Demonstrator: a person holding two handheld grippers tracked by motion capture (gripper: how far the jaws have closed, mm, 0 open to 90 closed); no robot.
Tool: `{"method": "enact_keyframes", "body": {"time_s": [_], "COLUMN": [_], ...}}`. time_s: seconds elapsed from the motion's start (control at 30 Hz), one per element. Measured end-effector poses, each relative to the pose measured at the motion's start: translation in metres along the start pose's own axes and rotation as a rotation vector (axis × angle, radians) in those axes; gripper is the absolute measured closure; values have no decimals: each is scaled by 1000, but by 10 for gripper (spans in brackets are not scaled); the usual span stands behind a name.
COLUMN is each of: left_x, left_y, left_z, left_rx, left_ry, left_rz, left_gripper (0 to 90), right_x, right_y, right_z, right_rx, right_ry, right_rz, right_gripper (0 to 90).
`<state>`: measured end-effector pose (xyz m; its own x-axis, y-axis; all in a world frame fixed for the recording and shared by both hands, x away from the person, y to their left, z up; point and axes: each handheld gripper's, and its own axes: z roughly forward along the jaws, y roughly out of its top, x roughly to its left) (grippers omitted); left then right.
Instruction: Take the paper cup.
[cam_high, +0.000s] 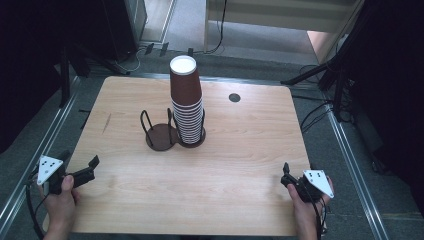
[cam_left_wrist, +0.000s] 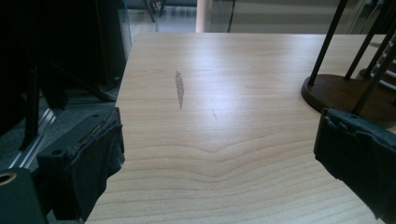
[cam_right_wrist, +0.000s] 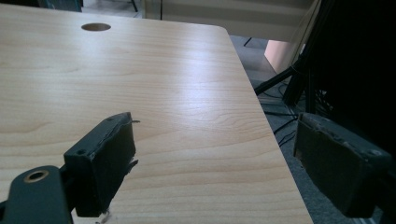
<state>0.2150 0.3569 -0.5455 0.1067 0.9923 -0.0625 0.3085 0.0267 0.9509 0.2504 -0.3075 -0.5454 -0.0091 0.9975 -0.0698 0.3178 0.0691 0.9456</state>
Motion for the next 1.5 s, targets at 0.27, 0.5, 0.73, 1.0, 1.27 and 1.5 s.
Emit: {"method": "enact_keyframes", "body": {"time_s": [0.27,0.5,0.73,1.0,1.27,1.5], "left_x": [-5,-1,-2,-5,-7,-6], "left_y": [0,2,0,-1,-1,-2], "left_z": [0,7,9,12,14,13], "left_rx": [10,8,13,50,59,56], "left_ry": [8,-20,-46,-42,-33,-39], "left_rz": [34,-50,-46,-16,-10,-13], "left_gripper": [26,26,26,26,26,29], "right_x": [-2,20,42,75,97,110], "right_y": [10,30,41,75,88,98], "right_z": [-6,-5,-3,-2,5,11], "right_rx": [3,-17,-11,-23,-25,-35], "right_ry": [43,110,161,230,309,333], "right_rz": [89,55,44,-3,-10,-25], "right_gripper": [66,61,55,0,0,0]}}
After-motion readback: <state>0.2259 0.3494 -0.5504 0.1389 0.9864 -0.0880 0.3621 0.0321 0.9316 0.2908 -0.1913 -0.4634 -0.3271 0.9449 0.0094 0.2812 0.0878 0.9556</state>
